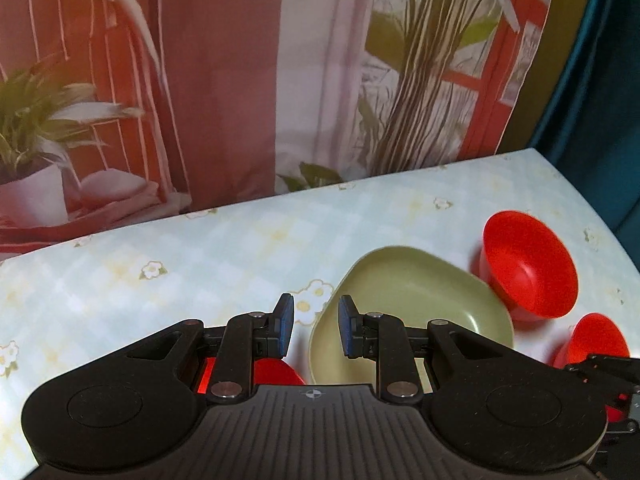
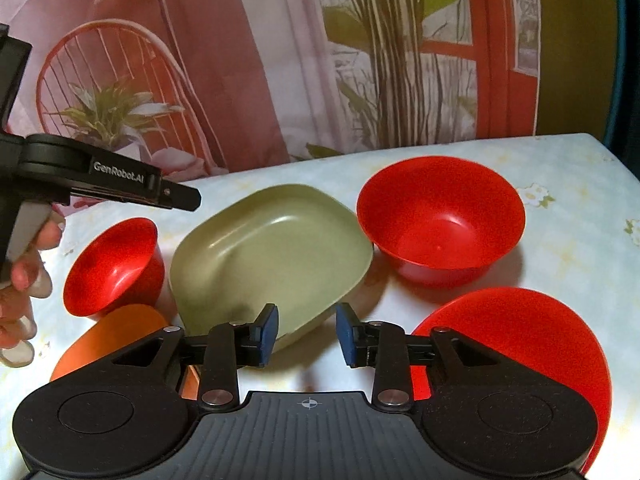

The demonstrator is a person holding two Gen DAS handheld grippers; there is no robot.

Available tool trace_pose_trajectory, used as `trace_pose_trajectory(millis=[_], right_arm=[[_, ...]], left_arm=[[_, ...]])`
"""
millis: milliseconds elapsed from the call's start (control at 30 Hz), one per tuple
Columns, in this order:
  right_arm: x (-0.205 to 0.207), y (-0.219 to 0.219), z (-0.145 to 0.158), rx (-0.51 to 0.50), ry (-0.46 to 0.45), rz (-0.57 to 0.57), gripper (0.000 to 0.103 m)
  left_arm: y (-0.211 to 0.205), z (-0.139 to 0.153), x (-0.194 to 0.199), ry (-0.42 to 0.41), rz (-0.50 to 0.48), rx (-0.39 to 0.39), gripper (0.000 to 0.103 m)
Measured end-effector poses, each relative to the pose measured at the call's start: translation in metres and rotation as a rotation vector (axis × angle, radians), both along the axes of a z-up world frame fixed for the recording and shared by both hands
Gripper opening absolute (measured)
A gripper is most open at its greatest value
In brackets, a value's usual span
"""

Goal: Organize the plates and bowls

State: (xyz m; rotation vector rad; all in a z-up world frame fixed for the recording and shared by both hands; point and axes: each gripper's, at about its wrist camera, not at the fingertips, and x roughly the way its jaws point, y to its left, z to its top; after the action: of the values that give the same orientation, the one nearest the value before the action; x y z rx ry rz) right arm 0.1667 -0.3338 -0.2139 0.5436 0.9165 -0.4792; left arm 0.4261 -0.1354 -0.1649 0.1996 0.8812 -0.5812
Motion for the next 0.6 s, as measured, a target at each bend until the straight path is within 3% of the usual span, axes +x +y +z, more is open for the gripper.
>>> trace_pose_trajectory(millis=[400,600], right_arm=[[0.004,0.001,-0.003,0.005,-0.005,0.016,0.032],[0.006,0.001,-0.005,0.002,-0.007,0.024,0.031]], left_arm=[[-0.005,-0.015,0.013,0.063,-0.026,0.017,0.025],[-0.007,-0.016,0.01,0.037,-0.047,0.046,0.023]])
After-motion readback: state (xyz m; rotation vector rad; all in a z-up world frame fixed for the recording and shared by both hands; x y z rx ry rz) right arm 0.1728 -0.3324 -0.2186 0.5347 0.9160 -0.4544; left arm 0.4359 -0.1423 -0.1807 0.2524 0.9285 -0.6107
